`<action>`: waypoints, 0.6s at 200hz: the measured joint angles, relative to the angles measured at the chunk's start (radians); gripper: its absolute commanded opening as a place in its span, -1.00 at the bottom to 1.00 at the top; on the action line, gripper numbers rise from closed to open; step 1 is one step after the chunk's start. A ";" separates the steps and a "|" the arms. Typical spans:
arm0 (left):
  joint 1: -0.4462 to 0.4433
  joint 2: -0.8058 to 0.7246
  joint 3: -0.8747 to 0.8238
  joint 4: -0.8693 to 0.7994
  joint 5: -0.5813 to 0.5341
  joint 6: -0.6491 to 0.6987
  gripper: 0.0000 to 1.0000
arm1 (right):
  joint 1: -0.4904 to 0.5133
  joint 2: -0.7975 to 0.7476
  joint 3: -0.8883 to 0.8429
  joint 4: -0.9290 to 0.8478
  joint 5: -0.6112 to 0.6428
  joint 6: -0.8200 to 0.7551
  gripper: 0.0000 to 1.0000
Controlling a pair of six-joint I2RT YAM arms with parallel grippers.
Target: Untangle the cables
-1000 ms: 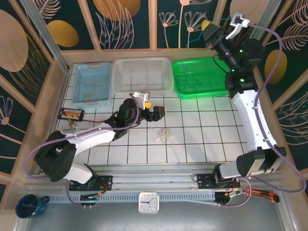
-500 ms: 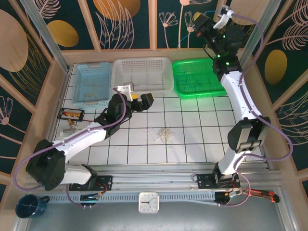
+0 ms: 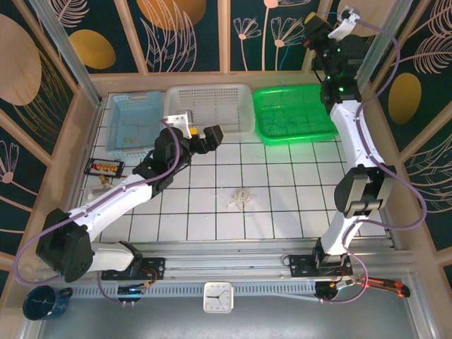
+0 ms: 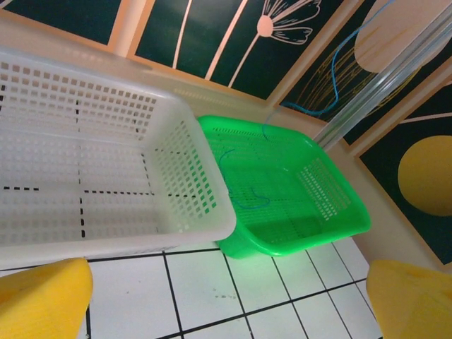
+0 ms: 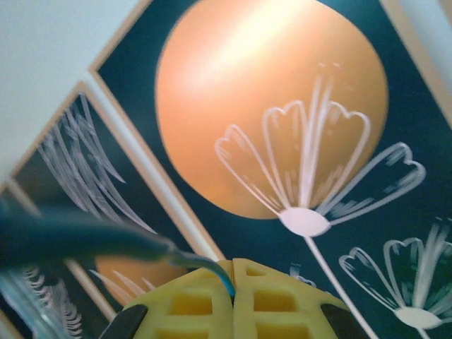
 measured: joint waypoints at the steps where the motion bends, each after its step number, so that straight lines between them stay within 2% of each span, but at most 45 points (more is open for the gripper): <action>1: 0.000 0.000 0.001 -0.001 0.000 0.001 0.98 | 0.000 0.000 -0.005 0.003 0.002 -0.002 -1.00; 60: 0.003 0.002 0.009 -0.024 0.005 0.013 0.98 | -0.004 0.008 -0.291 0.016 0.060 -0.048 -1.00; 80: 0.003 0.008 0.009 -0.029 0.012 0.013 0.98 | -0.011 0.063 -0.321 0.009 0.065 -0.056 -1.00; 93: 0.003 0.013 0.009 -0.031 0.020 0.013 0.98 | -0.023 0.114 -0.320 -0.004 0.061 -0.054 -0.63; 105: 0.003 0.017 0.009 -0.032 0.031 0.012 0.98 | -0.036 0.164 -0.315 -0.035 0.055 -0.058 -0.17; 120: 0.003 0.019 0.009 -0.034 0.043 0.010 0.98 | -0.050 0.218 -0.304 -0.091 0.052 -0.051 0.16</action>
